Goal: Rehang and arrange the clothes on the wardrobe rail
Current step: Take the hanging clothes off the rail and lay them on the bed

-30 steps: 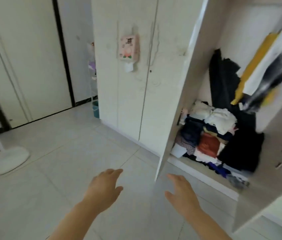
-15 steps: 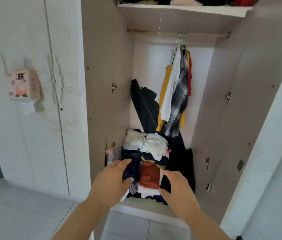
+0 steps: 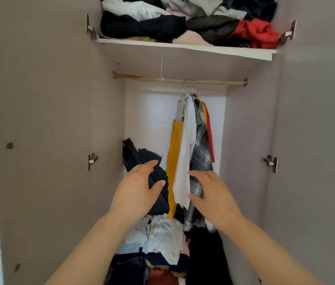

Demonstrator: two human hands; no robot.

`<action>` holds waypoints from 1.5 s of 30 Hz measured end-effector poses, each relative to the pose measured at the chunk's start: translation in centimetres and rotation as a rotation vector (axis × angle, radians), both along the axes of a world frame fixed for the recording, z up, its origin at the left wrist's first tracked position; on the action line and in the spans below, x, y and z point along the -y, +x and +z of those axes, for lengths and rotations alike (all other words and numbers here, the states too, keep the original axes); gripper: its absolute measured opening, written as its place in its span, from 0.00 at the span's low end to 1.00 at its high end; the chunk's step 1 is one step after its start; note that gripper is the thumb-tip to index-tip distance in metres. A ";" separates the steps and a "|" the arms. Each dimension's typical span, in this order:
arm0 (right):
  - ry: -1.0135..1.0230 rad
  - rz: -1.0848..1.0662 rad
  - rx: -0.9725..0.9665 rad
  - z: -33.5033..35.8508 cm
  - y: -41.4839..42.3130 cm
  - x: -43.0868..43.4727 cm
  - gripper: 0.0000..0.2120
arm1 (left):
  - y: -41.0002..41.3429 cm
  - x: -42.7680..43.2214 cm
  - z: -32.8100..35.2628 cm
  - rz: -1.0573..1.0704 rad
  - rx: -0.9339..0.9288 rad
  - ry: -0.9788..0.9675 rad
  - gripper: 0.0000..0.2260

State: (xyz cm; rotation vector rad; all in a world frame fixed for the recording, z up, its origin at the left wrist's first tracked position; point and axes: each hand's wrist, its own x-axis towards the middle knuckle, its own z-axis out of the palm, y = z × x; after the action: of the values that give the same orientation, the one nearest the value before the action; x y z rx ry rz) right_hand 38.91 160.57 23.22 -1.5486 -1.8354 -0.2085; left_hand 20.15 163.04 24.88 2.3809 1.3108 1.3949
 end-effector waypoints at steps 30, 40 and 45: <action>0.493 -0.080 0.198 23.4 8.3 -47.6 0.23 | 11.1 -43.1 13.5 -0.012 0.224 0.263 0.19; 0.496 -0.405 0.371 23.7 17.2 -51.8 0.20 | 13.0 -50.5 13.8 -0.073 0.187 0.291 0.20; 0.543 -0.445 0.357 24.3 17.6 -55.7 0.19 | 13.7 -52.3 14.0 -0.034 0.171 0.292 0.20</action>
State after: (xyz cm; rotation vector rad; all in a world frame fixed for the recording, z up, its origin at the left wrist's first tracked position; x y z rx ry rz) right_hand 56.48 216.25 47.49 -1.5552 -1.4717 -1.1523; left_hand 33.82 215.37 38.85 2.3708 1.0848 1.8454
